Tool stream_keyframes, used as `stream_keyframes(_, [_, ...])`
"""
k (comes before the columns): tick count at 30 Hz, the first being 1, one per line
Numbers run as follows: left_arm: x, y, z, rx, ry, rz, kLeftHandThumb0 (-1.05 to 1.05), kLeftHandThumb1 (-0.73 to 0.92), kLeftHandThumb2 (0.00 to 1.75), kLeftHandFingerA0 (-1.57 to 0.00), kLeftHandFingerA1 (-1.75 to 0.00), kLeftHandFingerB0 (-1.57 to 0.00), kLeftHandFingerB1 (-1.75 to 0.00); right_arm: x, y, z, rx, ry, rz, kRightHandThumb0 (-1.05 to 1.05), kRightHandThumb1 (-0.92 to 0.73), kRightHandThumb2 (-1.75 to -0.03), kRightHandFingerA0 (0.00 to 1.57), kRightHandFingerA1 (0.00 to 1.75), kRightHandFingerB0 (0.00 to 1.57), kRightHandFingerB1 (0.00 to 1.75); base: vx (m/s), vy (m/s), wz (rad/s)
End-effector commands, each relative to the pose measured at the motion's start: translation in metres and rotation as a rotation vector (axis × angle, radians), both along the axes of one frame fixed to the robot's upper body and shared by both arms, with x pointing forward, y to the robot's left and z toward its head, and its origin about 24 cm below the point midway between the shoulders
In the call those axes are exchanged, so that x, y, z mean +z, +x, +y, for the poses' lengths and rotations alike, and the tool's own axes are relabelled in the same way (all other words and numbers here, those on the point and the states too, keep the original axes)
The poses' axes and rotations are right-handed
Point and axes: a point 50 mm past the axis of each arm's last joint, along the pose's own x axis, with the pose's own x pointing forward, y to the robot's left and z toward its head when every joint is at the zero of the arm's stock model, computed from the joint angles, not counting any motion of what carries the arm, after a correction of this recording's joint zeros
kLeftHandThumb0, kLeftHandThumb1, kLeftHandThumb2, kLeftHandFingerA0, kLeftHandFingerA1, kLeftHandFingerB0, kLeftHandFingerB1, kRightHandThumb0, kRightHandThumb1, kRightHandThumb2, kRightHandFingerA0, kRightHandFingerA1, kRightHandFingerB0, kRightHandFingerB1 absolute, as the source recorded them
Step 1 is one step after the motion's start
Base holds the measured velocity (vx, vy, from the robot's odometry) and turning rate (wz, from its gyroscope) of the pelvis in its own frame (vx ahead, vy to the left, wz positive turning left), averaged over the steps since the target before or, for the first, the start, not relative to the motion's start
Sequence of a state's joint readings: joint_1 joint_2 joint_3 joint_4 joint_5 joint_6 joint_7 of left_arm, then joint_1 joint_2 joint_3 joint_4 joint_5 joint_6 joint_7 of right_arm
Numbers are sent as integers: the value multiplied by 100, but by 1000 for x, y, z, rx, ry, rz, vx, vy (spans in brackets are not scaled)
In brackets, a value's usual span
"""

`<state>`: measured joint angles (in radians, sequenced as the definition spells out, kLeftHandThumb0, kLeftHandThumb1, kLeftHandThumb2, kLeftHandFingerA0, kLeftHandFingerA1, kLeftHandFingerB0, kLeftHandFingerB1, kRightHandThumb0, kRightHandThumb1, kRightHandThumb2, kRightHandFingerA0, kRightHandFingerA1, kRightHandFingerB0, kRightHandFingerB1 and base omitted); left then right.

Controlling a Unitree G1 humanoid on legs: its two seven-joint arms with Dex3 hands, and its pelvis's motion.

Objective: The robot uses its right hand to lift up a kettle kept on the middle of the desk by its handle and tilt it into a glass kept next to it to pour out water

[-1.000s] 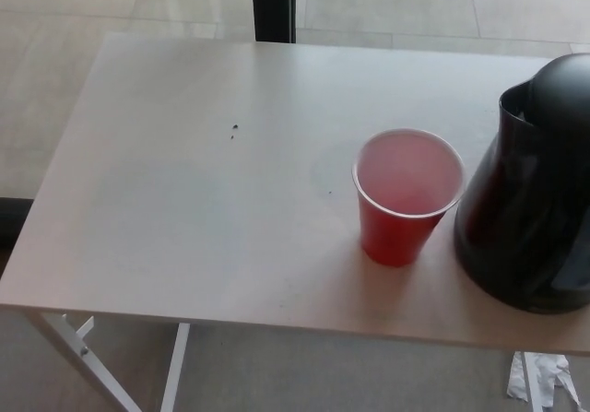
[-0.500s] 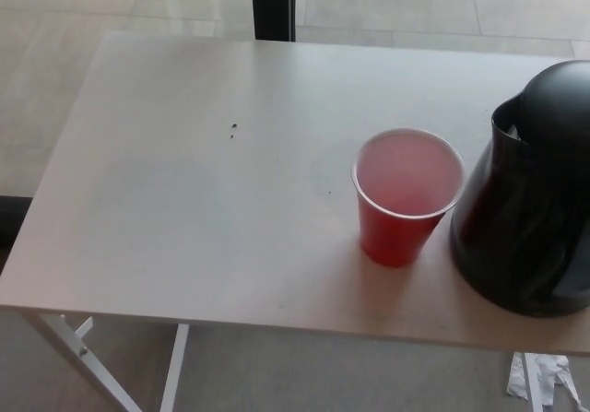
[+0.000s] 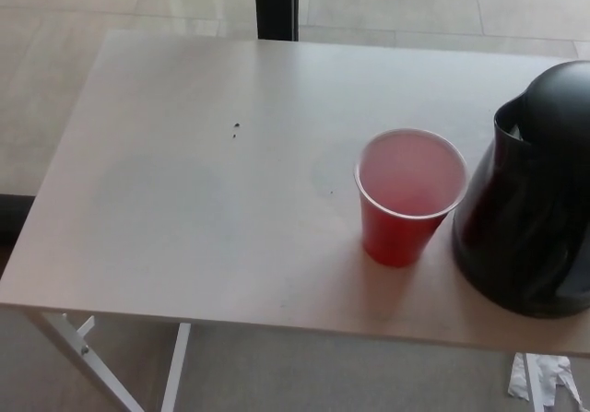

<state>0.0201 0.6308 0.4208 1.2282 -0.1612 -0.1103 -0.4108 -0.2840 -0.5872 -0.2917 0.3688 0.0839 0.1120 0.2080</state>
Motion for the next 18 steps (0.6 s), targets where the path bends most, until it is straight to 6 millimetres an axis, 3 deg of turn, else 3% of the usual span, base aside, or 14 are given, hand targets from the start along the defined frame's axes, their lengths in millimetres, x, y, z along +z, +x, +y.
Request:
stream_keyframes(1, [6,0,5,-11,29,-8,-83,85,65,-44,-58,-28,-54,3,1,-4,-40,-34,-20,-38,-48,-72,55,60,37,47,0,0,0])
stream_keyframes(2, [6,0,4,-16,29,-3,-88,71,108,-42,-64,-25,-59,2,0,-4,-29,-61,-14,-26,-63,-59,83,66,47,40,0,0,0])
stream_keyframes(3, [5,0,4,-12,26,-5,-88,71,108,-42,-64,-25,-59,2,0,-3,-25,-66,-11,-26,-63,-59,83,66,47,40,0,0,0])
stream_keyframes(4, [5,-1,4,-12,30,2,-83,85,65,-44,-58,-27,-53,1,0,-2,-5,-56,-20,-25,-70,-60,99,80,51,41,0,0,0])
stream_keyframes(5, [5,-1,4,-6,20,-5,-85,69,107,-42,-65,-25,-59,1,0,-1,9,-35,-11,-25,-74,-62,104,103,56,42,0,0,0])
stream_keyframes(6, [5,-1,4,-4,23,-3,-82,85,65,-44,-59,-26,-54,1,-1,0,36,7,-14,-19,-78,-64,103,141,69,50,0,0,0])
stream_keyframes(7, [5,-1,4,-4,25,-3,-82,85,65,-44,-59,-27,-54,2,-1,2,58,-37,-11,-14,-75,-78,104,150,81,59,0,0,0])
stream_keyframes(8, [5,-1,5,-20,36,7,-84,86,65,-44,-57,-27,-53,3,0,5,97,-102,-6,-8,-56,-108,99,154,99,77,0,0,0])
stream_keyframes(9, [5,-1,5,-26,41,11,-84,86,65,-44,-57,-27,-53,3,0,6,114,-128,-4,-8,-56,-108,99,154,99,77,0,0,0])
stream_keyframes(10, [6,0,4,-26,38,7,-84,85,65,-44,-58,-27,-54,3,0,7,142,-154,-8,-2,-55,-112,96,150,100,96,0,0,0])
stream_keyframes(11, [6,0,4,-39,47,7,-81,66,107,-41,-63,-24,-59,2,0,8,177,-158,-28,5,-51,-119,92,148,98,113,0,0,0])
stream_keyframes(12, [6,0,4,-41,48,7,-81,66,107,-41,-63,-24,-59,1,0,8,180,-158,-31,5,-51,-119,92,148,98,113,0,0,0])
stream_keyframes(13, [6,0,4,-37,46,7,-88,82,68,-44,-58,-27,-54,1,1,9,196,-179,-37,2,-47,-124,93,149,97,125,0,0,0])
stream_keyframes(18, [7,2,4,-23,22,-11,-82,86,66,-43,-59,-25,-55,4,4,16,241,-199,-76,-4,-53,-117,98,141,97,121,0,0,0])
